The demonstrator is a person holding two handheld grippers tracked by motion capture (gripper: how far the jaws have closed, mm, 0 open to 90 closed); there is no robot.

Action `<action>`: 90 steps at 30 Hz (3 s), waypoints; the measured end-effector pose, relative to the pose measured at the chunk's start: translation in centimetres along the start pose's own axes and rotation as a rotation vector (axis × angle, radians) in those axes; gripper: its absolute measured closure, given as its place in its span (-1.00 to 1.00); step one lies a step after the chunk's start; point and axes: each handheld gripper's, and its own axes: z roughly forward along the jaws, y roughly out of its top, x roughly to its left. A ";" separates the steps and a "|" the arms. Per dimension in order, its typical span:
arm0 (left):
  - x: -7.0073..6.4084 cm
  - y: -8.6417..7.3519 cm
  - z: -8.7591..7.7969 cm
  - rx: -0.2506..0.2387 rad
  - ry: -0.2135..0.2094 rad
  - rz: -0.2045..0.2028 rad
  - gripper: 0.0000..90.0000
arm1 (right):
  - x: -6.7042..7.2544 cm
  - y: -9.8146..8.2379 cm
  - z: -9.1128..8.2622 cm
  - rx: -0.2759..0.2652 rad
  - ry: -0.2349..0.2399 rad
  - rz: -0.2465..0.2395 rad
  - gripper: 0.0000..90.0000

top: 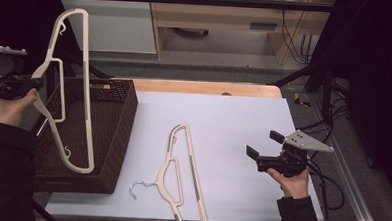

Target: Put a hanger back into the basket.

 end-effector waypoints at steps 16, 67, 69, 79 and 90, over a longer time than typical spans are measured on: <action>1.8 -0.9 2.1 0.069 0.101 -0.060 0.62 | 0.0 0.0 0.1 0.004 0.001 -0.004 -0.93; -2.2 -4.0 7.1 0.081 0.104 0.331 0.62 | 0.1 -0.1 0.4 0.011 -0.002 -0.005 -0.93; -2.2 -4.1 7.2 0.091 0.105 0.343 0.62 | 0.1 -0.1 0.3 0.012 -0.001 -0.008 -0.93; -2.4 -4.9 7.4 0.092 0.095 0.398 0.62 | 0.1 -0.2 0.4 0.017 0.002 -0.011 -0.93; -4.3 -4.9 7.8 0.088 0.124 0.567 0.62 | 0.1 -0.2 0.5 0.017 0.002 -0.007 -0.92</action>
